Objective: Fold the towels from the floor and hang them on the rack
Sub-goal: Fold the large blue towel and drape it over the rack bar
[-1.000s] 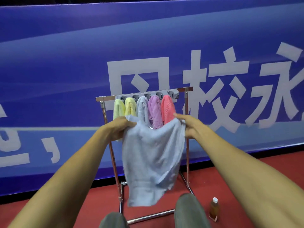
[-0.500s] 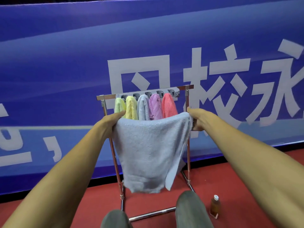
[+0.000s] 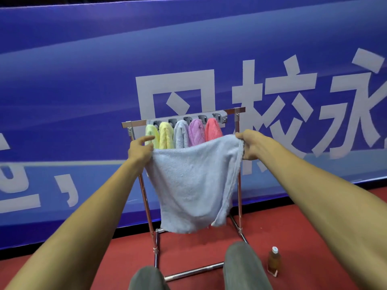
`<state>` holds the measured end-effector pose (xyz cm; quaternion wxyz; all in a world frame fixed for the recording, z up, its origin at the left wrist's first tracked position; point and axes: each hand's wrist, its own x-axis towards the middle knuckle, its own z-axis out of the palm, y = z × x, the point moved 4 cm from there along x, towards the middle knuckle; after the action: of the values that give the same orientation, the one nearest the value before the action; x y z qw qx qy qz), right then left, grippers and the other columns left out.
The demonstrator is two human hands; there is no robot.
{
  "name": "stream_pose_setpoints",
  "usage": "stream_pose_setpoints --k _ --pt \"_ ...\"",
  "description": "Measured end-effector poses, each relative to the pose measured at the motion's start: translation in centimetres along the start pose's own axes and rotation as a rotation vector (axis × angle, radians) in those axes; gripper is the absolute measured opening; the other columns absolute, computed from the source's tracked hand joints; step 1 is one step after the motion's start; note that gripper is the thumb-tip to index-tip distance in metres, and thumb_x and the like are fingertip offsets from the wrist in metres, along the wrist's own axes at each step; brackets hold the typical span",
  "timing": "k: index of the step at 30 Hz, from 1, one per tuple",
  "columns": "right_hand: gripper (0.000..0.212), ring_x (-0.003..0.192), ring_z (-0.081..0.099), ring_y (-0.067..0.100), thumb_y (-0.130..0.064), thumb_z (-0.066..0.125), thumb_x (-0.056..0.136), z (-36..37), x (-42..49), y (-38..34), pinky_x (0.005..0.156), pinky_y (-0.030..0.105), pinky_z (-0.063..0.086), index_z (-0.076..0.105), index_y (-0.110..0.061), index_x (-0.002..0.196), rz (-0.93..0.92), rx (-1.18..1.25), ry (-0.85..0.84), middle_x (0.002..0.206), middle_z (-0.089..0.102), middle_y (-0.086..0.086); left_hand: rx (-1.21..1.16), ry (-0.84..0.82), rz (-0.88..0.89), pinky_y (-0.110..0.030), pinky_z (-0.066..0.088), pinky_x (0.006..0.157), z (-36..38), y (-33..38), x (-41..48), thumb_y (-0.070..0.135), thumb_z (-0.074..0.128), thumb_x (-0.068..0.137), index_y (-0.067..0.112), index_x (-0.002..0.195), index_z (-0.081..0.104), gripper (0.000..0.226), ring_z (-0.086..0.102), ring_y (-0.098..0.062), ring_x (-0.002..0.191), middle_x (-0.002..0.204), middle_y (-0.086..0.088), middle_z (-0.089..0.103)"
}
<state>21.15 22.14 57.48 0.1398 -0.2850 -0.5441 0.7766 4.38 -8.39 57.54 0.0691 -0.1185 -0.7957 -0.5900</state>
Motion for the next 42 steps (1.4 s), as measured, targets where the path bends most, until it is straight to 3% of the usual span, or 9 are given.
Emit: stream_pose_setpoints --k 3,6,11,15,21,25,29,36,42 --pt "0.027 0.076 0.067 0.026 -0.033 0.046 0.105 -0.5 -0.2 0.1 0.07 0.044 0.057 0.061 -0.011 0.097 0.025 -0.042 0.03 0.093 0.07 0.008 0.007 0.058 -0.002 -0.039 0.052 0.06 -0.6 0.3 0.5 0.013 0.046 0.096 0.032 0.113 0.074 0.038 0.051 -0.018 0.064 0.094 -0.003 0.066" --pt "0.022 0.072 0.063 0.024 -0.028 0.062 0.1 -0.9 -0.9 0.0 0.075 0.044 0.056 0.061 -0.008 0.091 -0.029 -0.081 0.082 0.081 0.065 0.008 -0.013 0.008 0.023 -0.028 0.04 0.057 0.1 1.0 0.3 0.019 0.045 0.102 0.023 0.114 0.075 0.032 0.042 -0.015 0.067 0.09 -0.004 0.056" --pt "0.018 0.064 0.063 0.02 -0.021 0.076 0.09 -1.8 -0.4 0.7 0.056 0.037 0.055 0.064 -0.006 0.092 -0.006 -0.195 0.073 0.073 0.064 0.005 -0.086 -0.13 -0.184 -0.035 0.052 0.082 0.8 0.4 0.0 0.047 0.063 0.095 0.016 0.116 0.075 0.039 0.062 -0.022 0.1 0.118 -0.004 0.063" --pt "0.021 0.074 0.068 0.022 -0.012 0.062 0.098 -2.7 0.7 0.7 0.064 0.04 0.058 0.066 -0.005 0.117 -0.034 -0.195 0.104 0.084 0.07 0.007 -0.129 -0.336 -0.257 -0.032 0.055 0.081 1.4 0.0 -0.5 0.028 0.081 0.083 0.014 0.106 0.076 0.028 0.066 -0.018 0.102 0.113 -0.002 0.07" --pt "0.032 0.07 0.067 0.02 -0.005 0.049 0.098 -3.3 1.2 0.5 0.065 0.038 0.058 0.067 -0.008 0.124 -0.077 -0.214 0.109 0.06 0.068 0.002 -0.081 -0.37 -0.111 -0.048 0.041 0.113 0.3 -0.3 0.4 0.009 0.08 0.082 0.024 0.106 0.079 0.028 0.05 -0.024 0.128 0.132 -0.003 0.061" --pt "0.027 0.084 0.065 0.025 -0.018 0.046 0.103 -3.1 1.2 0.4 0.067 0.041 0.055 0.061 -0.007 0.122 -0.092 -0.229 0.082 0.101 0.068 0.01 0.152 -0.441 0.031 -0.043 0.049 0.103 0.3 0.0 0.7 -0.002 0.075 0.082 0.014 0.109 0.077 0.032 0.057 -0.028 0.119 0.124 -0.008 0.065" --pt "0.026 0.07 0.062 0.017 -0.014 0.073 0.09 -2.5 1.2 -0.2 0.063 0.035 0.057 0.059 -0.004 0.11 -0.164 -0.401 0.044 0.094 0.064 0.008 0.495 -0.384 0.19 -0.04 0.057 0.089 0.4 0.2 0.8 -0.005 0.063 0.083 0.005 0.108 0.076 0.03 0.066 -0.029 0.103 0.107 -0.013 0.071" --pt "0.027 0.123 0.057 0.031 0.001 0.078 0.082 -0.6 1.2 -0.2 0.11 0.047 0.044 0.068 0.006 0.106 -0.233 -0.668 -0.081 0.118 0.063 0.023 0.931 -0.057 0.349 -0.036 0.049 0.055 0.0 0.8 0.9 0.005 0.063 0.086 0.005 0.076 0.071 0.013 0.063 -0.032 0.071 0.081 -0.015 0.068" --pt "0.011 0.076 0.055 0.026 0.006 0.058 0.088 0.1 0.2 -1.0 0.059 0.029 0.044 0.066 -0.002 0.087 -0.539 -1.384 0.242 0.082 0.057 0.01 1.025 0.14 0.451 -0.041 0.043 0.061 -0.7 1.9 0.2 -0.004 0.061 0.083 0.001 0.08 0.063 0.006 0.053 -0.034 0.082 0.096 -0.014 0.053"
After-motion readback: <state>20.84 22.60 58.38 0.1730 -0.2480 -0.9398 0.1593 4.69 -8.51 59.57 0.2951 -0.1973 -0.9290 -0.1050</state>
